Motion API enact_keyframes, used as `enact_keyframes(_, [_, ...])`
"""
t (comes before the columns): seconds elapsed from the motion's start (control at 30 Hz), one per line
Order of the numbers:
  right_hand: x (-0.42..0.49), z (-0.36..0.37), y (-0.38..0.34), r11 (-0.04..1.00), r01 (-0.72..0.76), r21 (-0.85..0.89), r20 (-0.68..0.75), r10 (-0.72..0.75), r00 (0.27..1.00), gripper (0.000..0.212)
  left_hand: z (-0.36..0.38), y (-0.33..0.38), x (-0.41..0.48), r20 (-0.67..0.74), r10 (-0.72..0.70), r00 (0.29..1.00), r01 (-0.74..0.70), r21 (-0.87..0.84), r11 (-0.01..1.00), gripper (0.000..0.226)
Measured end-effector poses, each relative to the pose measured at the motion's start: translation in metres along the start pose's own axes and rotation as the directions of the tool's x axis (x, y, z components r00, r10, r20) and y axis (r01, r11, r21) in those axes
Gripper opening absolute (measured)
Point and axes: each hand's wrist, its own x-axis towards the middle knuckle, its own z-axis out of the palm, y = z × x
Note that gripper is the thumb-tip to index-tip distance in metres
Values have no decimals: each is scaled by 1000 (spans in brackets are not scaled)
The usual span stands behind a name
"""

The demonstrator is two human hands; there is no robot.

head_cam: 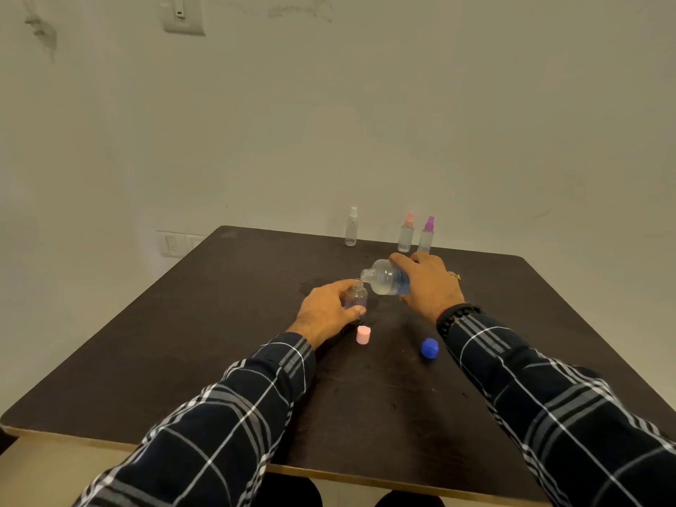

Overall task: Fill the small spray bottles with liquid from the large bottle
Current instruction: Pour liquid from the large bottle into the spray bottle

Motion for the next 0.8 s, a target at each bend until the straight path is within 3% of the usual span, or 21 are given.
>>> enact_keyframes(0.8, [0, -3, -3, 998, 5, -59, -5, -5, 1000, 72, 0, 0, 0, -9, -5, 1000, 4, -5, 1000, 64])
